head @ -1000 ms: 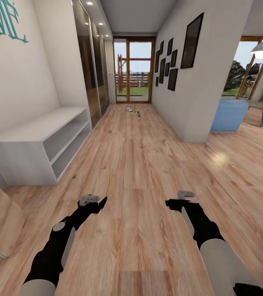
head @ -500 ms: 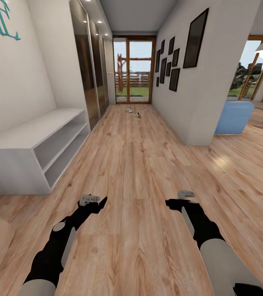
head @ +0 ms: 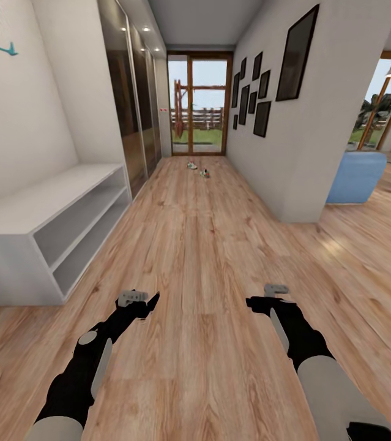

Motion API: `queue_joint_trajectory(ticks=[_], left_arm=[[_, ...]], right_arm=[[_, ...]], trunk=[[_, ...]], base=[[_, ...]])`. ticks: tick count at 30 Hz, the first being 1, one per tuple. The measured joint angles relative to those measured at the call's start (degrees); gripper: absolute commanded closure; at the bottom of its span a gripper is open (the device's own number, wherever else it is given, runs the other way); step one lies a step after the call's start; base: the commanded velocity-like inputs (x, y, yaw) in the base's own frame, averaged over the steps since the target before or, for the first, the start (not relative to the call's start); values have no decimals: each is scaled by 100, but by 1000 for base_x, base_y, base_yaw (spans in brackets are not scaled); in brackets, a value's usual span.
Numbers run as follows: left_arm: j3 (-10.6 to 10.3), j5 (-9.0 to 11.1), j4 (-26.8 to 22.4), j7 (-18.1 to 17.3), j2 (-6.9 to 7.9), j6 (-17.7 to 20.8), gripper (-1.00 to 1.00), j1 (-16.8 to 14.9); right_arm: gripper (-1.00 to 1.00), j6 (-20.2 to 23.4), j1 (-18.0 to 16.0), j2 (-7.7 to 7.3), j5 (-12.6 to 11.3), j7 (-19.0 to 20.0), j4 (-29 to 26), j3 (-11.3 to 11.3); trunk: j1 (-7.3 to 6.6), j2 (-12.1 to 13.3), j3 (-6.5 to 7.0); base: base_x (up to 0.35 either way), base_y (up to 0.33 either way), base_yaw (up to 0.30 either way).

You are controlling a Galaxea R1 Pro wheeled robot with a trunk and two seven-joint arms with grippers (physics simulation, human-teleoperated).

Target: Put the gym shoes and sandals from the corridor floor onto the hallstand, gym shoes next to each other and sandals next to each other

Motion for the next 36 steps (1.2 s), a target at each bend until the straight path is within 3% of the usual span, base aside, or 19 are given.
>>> queue_joint_trajectory(ticks=[36], left_arm=[[-7,0,0,0,-4,0,-100,1]], right_arm=[[-100,2,-2,-13,0,-13,-41,-8]], trunk=[[0,0,0]], base=[[350,0,0]])
